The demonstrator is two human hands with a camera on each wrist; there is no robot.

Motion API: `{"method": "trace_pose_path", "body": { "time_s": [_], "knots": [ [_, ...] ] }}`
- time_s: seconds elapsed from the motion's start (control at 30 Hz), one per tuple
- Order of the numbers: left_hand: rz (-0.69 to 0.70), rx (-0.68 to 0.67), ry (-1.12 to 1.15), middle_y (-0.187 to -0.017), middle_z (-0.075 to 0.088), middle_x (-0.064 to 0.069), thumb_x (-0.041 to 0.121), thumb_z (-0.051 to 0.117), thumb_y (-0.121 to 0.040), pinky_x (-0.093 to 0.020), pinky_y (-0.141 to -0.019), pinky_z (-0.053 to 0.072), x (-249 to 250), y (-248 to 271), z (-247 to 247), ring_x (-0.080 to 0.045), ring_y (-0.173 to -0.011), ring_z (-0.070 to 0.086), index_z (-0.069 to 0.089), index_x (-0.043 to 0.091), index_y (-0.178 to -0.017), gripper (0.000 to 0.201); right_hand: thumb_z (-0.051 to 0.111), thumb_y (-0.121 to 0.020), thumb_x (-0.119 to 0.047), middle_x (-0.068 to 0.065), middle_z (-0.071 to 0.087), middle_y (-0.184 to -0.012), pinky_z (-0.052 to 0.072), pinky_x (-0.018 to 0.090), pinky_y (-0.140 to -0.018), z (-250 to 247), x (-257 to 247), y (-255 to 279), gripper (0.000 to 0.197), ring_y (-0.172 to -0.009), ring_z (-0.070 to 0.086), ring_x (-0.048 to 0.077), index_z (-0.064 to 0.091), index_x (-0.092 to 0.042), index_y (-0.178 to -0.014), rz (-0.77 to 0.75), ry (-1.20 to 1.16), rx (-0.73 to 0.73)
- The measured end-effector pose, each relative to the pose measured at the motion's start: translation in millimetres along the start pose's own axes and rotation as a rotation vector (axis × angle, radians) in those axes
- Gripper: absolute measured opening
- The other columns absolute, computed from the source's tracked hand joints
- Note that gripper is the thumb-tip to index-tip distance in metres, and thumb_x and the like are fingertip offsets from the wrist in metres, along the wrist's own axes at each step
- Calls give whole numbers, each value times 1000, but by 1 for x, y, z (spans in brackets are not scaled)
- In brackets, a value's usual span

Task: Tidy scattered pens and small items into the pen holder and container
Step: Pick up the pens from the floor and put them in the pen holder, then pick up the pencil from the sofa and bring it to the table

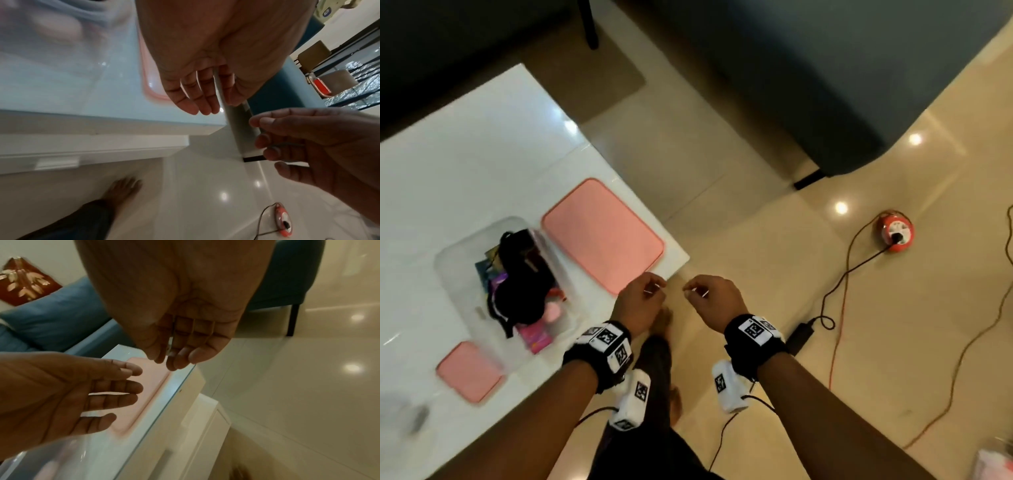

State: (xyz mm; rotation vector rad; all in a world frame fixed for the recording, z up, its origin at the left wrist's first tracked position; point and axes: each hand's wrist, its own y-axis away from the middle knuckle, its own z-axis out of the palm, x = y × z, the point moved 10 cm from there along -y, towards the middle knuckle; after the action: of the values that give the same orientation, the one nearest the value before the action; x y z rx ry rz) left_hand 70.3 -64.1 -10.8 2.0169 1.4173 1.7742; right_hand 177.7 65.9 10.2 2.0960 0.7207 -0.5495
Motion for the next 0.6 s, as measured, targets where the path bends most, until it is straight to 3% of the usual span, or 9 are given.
{"method": "trace_pose_path", "body": {
  "time_s": [0.13, 0.23, 0.3, 0.37, 0.47, 0.6],
  "knots": [
    [8, 23, 51, -80, 63, 8, 8, 61, -88, -26, -71, 46, 56, -70, 12, -19, -76, 63, 66, 22, -89, 15, 65, -86, -25, -13, 67, -80, 45, 20, -74, -62, 16, -52, 9, -78, 60, 9, 72, -29, -87, 125, -164, 79],
    [-35, -3, 51, -79, 64, 7, 7, 61, -88, -26, -70, 48, 84, -130, 23, -23, -79, 65, 64, 27, -85, 20, 63, -78, -31, -11, 68, -72, 56, 35, -80, -96, 33, -96, 9, -74, 67, 17, 67, -37, -73, 264, -272, 63],
    [-57, -17, 21, -79, 65, 5, 7, 61, -87, -31, -76, 52, 101, -159, 24, -24, -79, 66, 64, 29, -82, 22, 61, -75, -36, -7, 70, -76, 56, 38, -82, -111, 35, -120, 11, -76, 68, 18, 71, -34, -78, 292, -244, 1],
    [-91, -22, 7, -78, 66, 3, 7, 62, -86, -36, -80, 53, 118, -188, 20, -26, -80, 66, 64, 29, -81, 23, 63, -81, -33, -5, 70, -80, 55, 33, -80, -132, 31, -145, 14, -82, 68, 20, 73, -27, -88, 300, -161, -86],
    [-137, -24, -9, -77, 66, 2, 7, 62, -85, -38, -81, 55, 152, -222, 6, -27, -81, 66, 65, 27, -81, 20, 60, -88, -29, 0, 70, -91, 42, 22, -73, -170, 11, -182, 16, -90, 64, 21, 72, -24, -98, 241, 59, -240],
    [-210, 8, 22, -78, 66, -2, 12, 61, -81, -40, -81, 54, 201, -261, -27, -32, -83, 67, 65, 27, -78, 15, 58, -87, -28, 0, 71, -107, 41, 20, -80, -243, -30, -240, 18, -101, 63, 20, 71, -27, -99, 207, 209, -299]
  ]
}}
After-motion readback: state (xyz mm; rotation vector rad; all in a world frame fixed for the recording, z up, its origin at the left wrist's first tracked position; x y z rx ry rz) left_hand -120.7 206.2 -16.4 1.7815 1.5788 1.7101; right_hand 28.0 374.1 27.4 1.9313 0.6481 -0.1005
